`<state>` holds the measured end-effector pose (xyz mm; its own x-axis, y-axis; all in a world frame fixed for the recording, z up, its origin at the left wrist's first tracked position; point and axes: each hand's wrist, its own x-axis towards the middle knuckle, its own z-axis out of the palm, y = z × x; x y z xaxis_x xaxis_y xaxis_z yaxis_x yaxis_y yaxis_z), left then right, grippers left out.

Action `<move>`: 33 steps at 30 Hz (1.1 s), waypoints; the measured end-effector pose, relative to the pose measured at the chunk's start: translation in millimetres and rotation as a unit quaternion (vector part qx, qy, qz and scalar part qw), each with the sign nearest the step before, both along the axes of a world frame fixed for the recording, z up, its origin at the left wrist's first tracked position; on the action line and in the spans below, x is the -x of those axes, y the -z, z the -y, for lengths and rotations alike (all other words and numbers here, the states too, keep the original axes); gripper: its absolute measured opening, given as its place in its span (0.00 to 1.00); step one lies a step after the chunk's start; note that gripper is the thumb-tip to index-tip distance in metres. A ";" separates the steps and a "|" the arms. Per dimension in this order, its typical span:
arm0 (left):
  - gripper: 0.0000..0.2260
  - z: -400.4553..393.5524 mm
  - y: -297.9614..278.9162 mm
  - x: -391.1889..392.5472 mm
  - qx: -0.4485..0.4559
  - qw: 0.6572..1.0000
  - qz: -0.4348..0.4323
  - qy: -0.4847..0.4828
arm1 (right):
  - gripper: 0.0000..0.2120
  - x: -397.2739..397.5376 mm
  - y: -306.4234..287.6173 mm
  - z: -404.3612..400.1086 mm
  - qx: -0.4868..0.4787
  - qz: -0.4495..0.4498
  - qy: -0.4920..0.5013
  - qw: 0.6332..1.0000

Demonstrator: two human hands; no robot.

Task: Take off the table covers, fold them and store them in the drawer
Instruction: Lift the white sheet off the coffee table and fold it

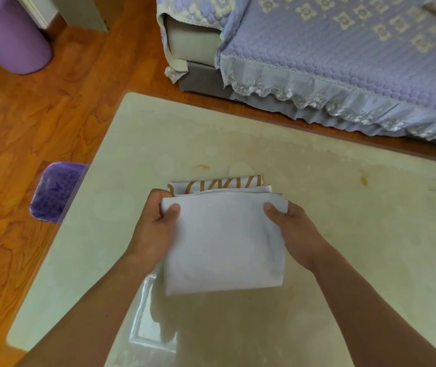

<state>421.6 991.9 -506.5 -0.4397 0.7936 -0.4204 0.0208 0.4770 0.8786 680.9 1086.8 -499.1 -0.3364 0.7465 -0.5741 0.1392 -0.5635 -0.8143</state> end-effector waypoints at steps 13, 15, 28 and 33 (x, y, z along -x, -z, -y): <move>0.08 -41.8 43.5 9.9 0.054 0.981 0.156 -0.104 | 0.08 21.6 50.6 -36.9 -0.018 0.075 0.081 0.994; 0.09 -39.8 43.3 10.1 0.040 0.978 0.177 -0.100 | 0.09 18.1 49.8 -39.2 -0.027 0.081 0.094 0.992; 0.09 -51.3 57.2 13.9 0.043 0.970 0.161 -0.177 | 0.10 35.2 56.1 -56.9 -0.029 0.141 0.005 0.990; 0.11 -56.8 70.9 -2.2 0.059 0.963 -0.219 -0.146 | 0.18 60.1 73.5 -63.5 -0.110 0.378 -0.068 0.917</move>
